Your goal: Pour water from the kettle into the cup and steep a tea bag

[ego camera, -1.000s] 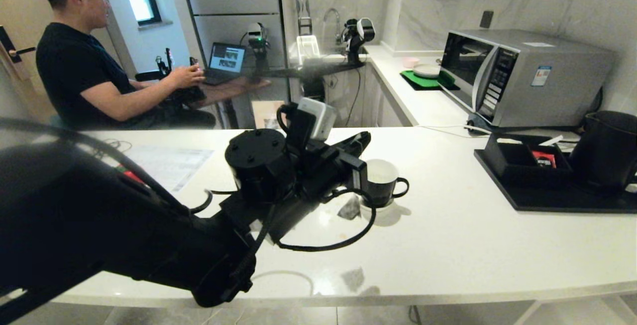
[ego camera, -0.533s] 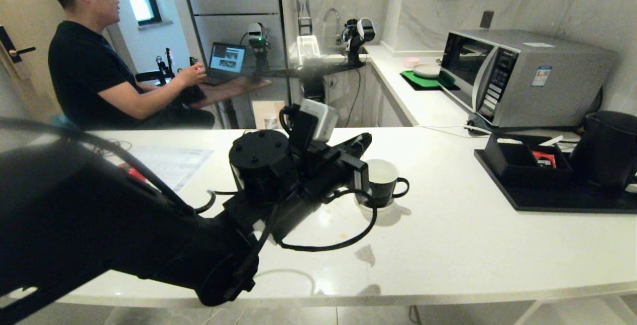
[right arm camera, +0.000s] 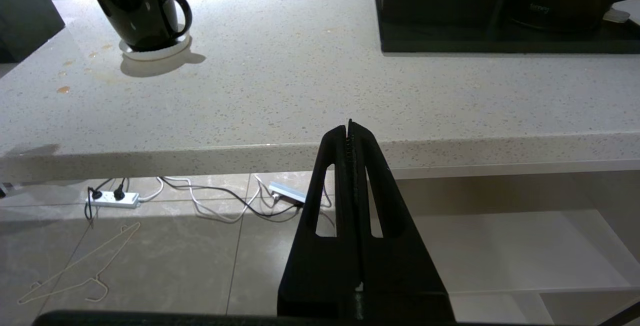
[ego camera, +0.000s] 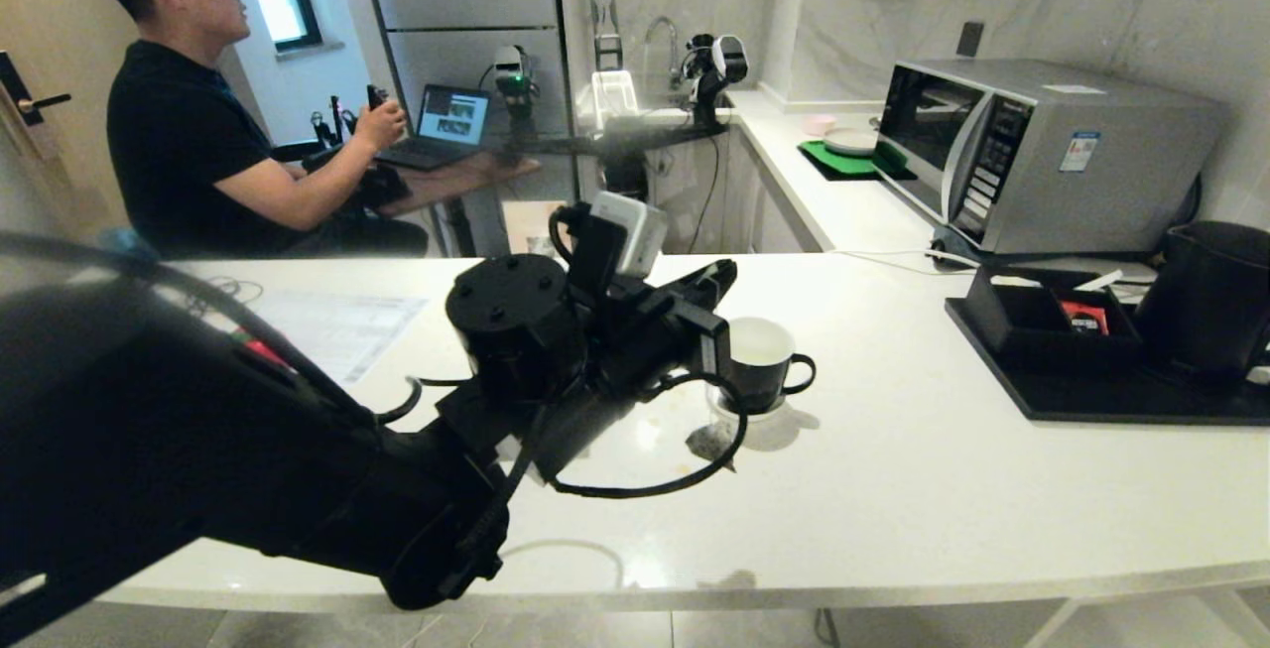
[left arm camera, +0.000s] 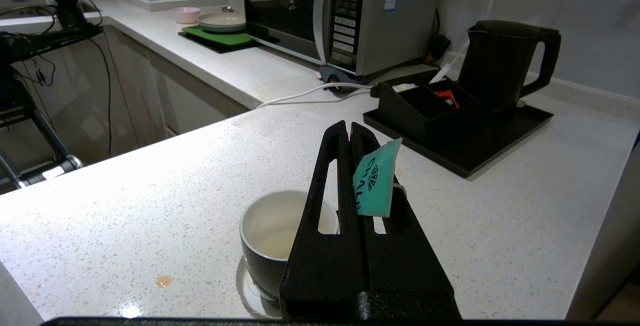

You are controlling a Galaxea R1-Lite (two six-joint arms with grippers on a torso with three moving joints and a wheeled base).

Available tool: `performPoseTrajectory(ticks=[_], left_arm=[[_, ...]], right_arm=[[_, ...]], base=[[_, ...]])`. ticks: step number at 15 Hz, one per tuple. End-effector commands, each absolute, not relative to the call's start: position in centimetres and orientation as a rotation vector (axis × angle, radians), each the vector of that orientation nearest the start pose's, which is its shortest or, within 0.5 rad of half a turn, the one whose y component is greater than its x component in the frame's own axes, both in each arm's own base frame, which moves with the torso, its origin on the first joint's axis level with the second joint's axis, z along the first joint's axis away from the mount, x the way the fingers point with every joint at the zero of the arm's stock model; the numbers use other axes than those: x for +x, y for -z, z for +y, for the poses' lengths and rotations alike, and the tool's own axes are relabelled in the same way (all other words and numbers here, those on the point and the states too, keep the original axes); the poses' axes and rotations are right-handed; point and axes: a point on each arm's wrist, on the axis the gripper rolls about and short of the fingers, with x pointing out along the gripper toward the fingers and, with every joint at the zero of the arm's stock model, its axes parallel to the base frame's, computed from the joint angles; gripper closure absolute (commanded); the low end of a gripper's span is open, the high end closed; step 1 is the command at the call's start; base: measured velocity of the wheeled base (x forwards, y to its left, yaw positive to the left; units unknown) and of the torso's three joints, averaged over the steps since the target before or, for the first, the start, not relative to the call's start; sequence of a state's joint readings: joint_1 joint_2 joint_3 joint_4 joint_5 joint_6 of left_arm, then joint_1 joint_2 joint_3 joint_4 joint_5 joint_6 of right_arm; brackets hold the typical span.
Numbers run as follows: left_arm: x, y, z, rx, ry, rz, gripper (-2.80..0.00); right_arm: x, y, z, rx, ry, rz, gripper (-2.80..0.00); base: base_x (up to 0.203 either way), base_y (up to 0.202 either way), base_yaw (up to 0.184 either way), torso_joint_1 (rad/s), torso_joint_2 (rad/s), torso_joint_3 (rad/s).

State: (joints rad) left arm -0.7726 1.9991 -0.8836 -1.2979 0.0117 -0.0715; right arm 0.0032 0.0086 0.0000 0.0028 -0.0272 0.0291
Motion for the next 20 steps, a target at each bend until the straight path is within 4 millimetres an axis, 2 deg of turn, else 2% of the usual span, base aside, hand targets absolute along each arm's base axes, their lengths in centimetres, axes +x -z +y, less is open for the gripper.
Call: performPoseTrajectory(ticks=[1,6,10,16,18,20], left_arm=[[26.5,-17.2,-25.5,-0.146,0.759,-0.162,0.00],[26.9,-17.2,-24.9,-0.160,0.703,-0.157,0.00],[28.2,-16.7,-24.4,-0.169,0.664,-0.146,0.00],[28.7,-17.2,-24.6,-0.174,0.667,-0.166,0.00],[29.4,-16.9,-24.8,-0.173,0.661,-0.171,0.00],[30.1,-17.6,-25.0,-0.182,0.657,-0.200,0.00]], right_arm=[[-2.3,-7.5,-0.1,0.029,0.025,0.004,0.00],[-2.3,-7.5,-0.1,0.029,0.025,0.004,0.00],[-2.3,-7.5,-0.1,0.029,0.025,0.004,0.00],[-2.3,-7.5,-0.1,0.029,0.025,0.004,0.00],[-2.3,-7.5,-0.1,0.029,0.025,0.004,0.00],[-2.3,-7.5,-0.1,0.029,0.025,0.004,0.00]], base=[[0.000,0.000,0.000,0.000,0.00,0.000],[0.000,0.000,0.000,0.000,0.00,0.000],[0.000,0.000,0.000,0.000,0.00,0.000],[0.000,0.000,0.000,0.000,0.00,0.000],[0.000,0.000,0.000,0.000,0.00,0.000],[0.000,0.000,0.000,0.000,0.00,0.000]])
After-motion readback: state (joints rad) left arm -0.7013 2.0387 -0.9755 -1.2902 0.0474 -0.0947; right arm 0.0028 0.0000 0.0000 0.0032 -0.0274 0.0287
